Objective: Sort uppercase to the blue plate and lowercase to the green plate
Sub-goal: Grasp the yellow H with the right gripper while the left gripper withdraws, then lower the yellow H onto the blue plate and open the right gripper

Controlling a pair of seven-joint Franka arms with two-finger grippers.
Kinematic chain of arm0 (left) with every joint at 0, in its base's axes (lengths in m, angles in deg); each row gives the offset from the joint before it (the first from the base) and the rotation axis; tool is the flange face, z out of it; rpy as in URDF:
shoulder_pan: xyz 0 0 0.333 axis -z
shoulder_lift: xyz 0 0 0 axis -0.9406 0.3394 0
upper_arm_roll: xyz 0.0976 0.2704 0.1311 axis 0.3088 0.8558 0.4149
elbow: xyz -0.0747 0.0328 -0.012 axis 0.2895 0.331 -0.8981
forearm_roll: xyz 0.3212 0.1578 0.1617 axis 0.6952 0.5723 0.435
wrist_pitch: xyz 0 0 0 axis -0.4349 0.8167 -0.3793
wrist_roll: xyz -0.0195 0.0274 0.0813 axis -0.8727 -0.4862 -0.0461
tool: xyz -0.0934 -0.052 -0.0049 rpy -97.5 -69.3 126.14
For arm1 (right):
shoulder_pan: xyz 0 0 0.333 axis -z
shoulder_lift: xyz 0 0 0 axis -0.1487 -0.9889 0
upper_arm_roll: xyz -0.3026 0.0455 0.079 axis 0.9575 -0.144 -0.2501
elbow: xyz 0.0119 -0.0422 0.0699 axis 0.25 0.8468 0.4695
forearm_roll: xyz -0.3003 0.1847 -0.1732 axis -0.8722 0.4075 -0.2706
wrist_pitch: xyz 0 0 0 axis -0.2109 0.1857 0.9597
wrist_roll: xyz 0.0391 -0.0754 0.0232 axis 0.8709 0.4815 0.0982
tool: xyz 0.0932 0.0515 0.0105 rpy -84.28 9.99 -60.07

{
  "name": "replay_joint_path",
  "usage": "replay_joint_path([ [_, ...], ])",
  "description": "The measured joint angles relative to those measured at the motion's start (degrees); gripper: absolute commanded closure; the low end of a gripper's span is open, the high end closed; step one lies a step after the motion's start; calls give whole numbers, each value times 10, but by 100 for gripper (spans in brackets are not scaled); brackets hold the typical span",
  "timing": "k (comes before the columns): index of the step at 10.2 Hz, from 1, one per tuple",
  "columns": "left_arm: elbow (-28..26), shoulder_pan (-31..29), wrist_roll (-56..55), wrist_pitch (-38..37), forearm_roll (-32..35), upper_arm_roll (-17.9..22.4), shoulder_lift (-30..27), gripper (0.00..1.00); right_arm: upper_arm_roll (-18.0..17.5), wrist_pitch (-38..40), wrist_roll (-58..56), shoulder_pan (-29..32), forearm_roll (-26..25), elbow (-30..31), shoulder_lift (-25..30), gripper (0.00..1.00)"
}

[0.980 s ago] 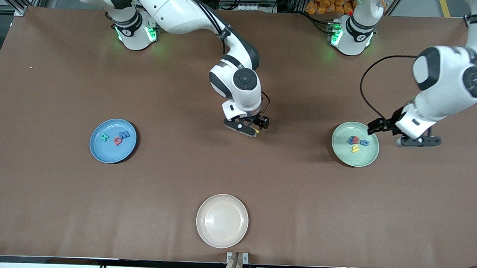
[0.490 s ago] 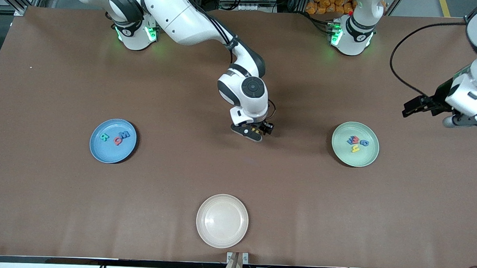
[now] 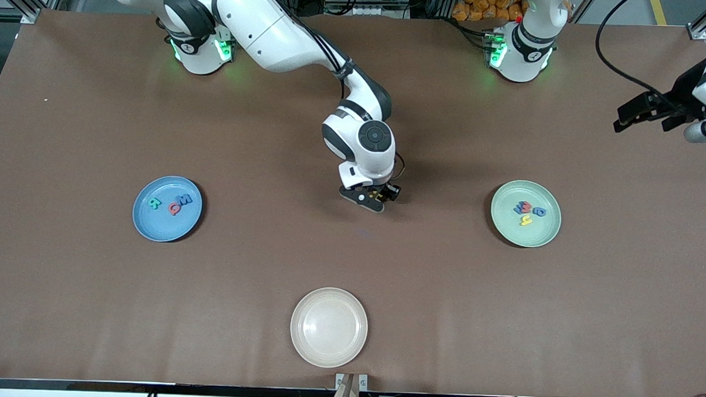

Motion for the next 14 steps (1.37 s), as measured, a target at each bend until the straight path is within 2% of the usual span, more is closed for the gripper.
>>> replay_joint_path([
  [1, 6, 0, -1, -8, 1, -5, -2, 0, 1, 7, 0, 0, 0, -4, 0, 100],
  [4, 26, 0, -1, -36, 10, -7, -2, 0, 4, 16, 0, 0, -4, -8, 0, 100],
  [6, 39, 0, -1, -38, 11, -7, -1, 0, 14, 53, -11, 10, -8, -23, 9, 100],
  [9, 49, 0, -2, -38, 13, -10, 1, 0, 16, 133, -85, 75, -7, -17, 91, 100],
  [11, 49, 0, -2, -38, 13, -11, 2, 0, 16, 148, -202, 152, 22, 67, 183, 100],
  [14, 50, -1, -3, -38, 20, -9, 6, 0, 17, 155, -407, 297, 41, 249, 329, 100],
])
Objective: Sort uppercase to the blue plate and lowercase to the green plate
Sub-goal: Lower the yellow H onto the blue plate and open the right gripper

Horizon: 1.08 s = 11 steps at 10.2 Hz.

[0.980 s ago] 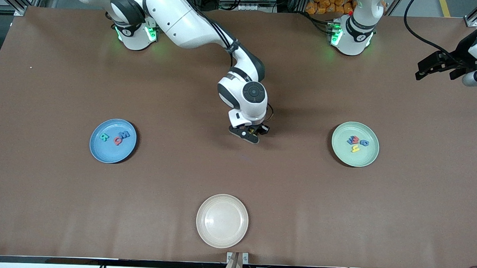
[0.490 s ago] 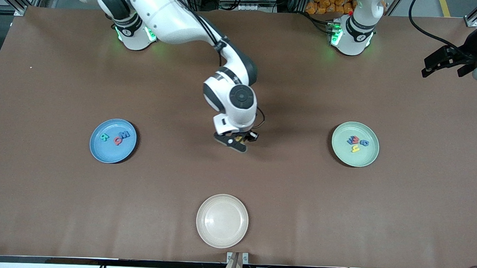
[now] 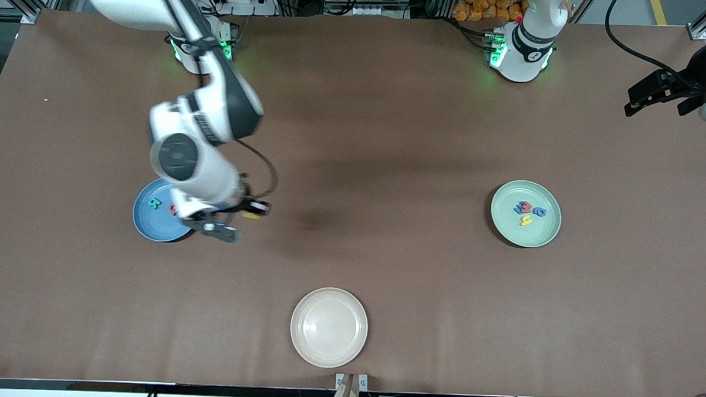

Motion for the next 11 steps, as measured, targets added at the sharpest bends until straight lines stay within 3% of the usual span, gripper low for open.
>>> replay_joint_path([
  [2, 1, 1, 0, 0, 3, -2, 2, 0, 16, -4, -120, 71, 1, 82, 37, 100],
  [5, 3, 2, 0, 0, 3, -8, 2, 0, 47, -59, -273, 154, 1, 154, 38, 100],
  [6, 3, 3, 0, 0, 3, -10, 2, 0, 48, -89, -294, 172, 1, 172, 30, 96],
  [8, 3, 21, -5, 0, 3, -4, 2, 0, 47, -134, -300, 179, 1, 185, 1, 79],
  [9, 3, 37, -18, 0, 3, 7, 2, 0, 46, -150, -300, 178, 1, 185, -12, 60],
  [11, 4, 46, -28, 0, 3, 17, 2, 0, 46, -176, -301, 179, 1, 184, -25, 36],
])
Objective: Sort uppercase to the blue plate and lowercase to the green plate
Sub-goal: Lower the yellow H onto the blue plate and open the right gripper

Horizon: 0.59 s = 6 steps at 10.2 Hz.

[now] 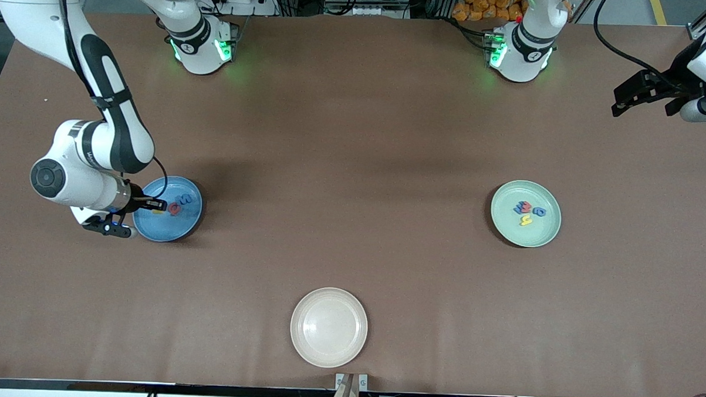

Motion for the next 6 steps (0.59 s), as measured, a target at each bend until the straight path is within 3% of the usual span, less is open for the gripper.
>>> replay_joint_path([
  [2, 0, 0, 0, 0, 0, 1, 0, 0, 1, -10, -3, 2, 0, -10, -3, 0],
  [6, 0, 1, -1, 0, 0, 2, 1, 0, 2, 31, -14, 12, 0, -69, 22, 0],
])
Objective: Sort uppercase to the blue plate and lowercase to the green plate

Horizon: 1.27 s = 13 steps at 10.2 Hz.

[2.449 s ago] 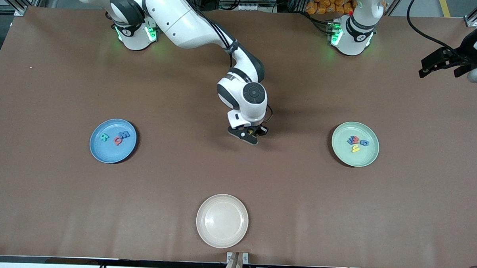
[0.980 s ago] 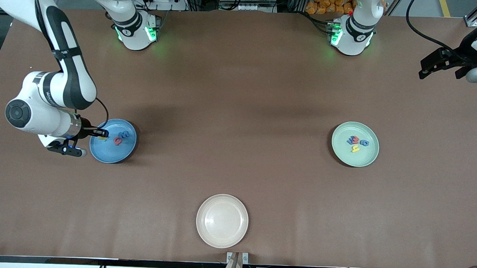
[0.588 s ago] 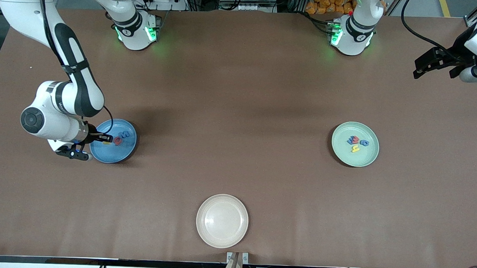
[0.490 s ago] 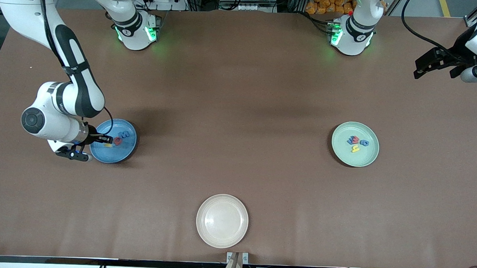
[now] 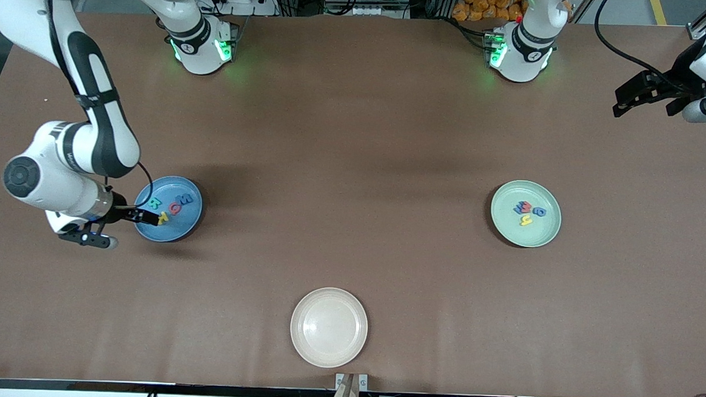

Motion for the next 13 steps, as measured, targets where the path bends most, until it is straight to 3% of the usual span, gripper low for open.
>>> replay_joint_path([
  [6, 1, 4, 0, 4, 0, 0, 3, 0, 1, 90, -53, 44, -3, -29, 173, 0],
  [8, 1, 6, -1, 7, 0, 0, 4, 0, 2, 127, -81, 67, -18, -42, 195, 0],
  [13, 2, 7, -2, 16, 0, 0, 8, 0, 0, 286, -84, 71, -34, -155, 200, 0],
])
